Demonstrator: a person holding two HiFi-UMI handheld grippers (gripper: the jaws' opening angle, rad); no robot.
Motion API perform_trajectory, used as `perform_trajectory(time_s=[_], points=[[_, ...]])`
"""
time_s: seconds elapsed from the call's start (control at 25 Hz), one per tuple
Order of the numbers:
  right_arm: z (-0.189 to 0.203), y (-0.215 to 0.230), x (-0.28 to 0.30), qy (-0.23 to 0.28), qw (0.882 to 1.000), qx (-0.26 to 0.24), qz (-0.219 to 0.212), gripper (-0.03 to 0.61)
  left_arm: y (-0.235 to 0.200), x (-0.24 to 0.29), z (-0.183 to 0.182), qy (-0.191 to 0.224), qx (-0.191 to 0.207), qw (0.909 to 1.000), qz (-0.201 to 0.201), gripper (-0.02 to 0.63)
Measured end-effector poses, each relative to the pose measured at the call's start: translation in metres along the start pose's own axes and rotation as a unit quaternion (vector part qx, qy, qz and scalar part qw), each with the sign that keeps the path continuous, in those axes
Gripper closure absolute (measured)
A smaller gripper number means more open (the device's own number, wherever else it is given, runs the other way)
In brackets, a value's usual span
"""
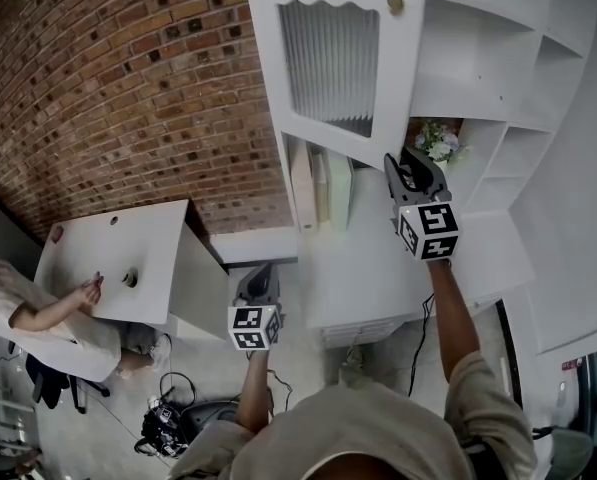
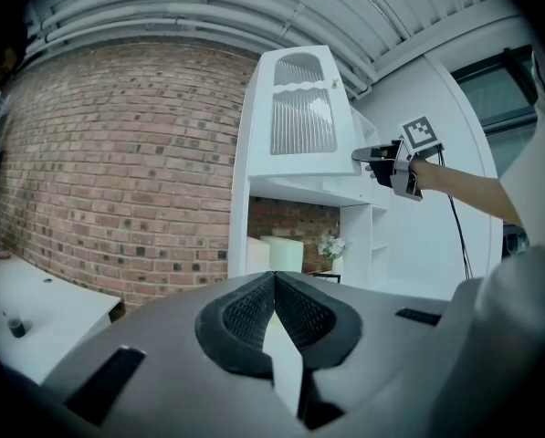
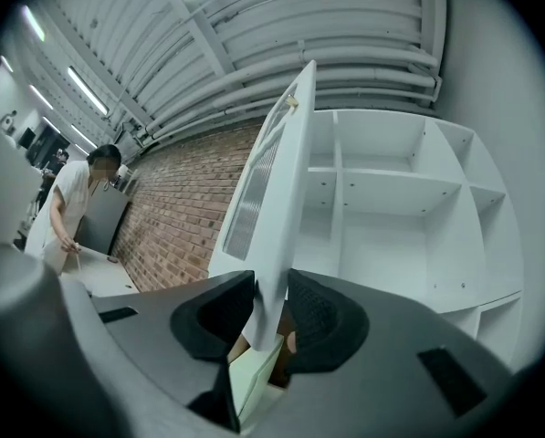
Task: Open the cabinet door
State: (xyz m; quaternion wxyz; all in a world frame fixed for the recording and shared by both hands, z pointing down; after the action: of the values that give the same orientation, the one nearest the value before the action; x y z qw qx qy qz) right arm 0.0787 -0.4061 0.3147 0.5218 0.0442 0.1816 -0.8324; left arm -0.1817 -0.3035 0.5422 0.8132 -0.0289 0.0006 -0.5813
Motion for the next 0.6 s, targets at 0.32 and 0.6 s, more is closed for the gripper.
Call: perform_trajectory(time_s=[0.32, 0.6], points=[[-0.012, -0.022, -0.012, 0.000, 1.000, -0.005, -0.004, 0.471, -0.001, -0.031, -0.001, -0.002, 0.000, 1.0000, -0.007, 0.586], [-0.024, -0.050, -0.025, 0.004, 1.000, -0.007, -0.007, 0.469, -0.007, -0.066, -0.003, 0.003, 0.000, 0.9998, -0.018, 0.586]])
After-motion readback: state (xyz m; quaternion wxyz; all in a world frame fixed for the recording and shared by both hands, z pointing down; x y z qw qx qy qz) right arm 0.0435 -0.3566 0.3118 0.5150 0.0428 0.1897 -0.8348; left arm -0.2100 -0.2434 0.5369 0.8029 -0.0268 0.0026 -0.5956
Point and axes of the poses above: the fingertips, and each gripper's own axes: x forward along the fingers, y to its right, z out of its underside, the point moved 2 cm from there along -x, backward along the fingers, and after that the axes turned 5 degrees about y, right-handed, at the moved point
